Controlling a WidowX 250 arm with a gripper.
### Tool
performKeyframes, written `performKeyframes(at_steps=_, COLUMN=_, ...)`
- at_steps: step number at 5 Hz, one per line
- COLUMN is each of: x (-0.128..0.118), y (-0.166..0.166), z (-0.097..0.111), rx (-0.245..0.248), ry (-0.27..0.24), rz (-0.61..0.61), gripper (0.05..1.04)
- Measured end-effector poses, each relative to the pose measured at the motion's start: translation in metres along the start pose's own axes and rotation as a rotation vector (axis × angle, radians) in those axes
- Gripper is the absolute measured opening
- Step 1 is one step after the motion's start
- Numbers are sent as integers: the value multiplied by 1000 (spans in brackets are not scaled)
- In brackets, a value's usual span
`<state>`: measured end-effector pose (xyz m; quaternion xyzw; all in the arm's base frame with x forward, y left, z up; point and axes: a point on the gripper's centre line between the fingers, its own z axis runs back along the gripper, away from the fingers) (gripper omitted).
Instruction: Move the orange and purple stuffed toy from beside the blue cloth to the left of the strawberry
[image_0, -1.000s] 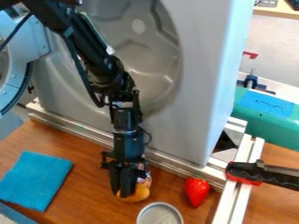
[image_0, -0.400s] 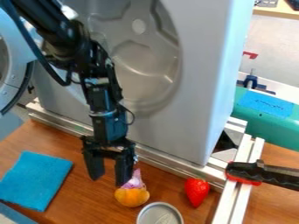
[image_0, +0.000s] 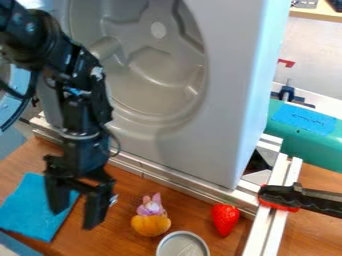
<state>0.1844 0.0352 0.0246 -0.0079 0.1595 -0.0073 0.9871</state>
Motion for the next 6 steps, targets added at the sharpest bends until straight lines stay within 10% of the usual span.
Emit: performKeyframes(at_steps=6, x=-20, y=26, z=-5, rx=3, ry=-11, rz=5, gripper=1003)
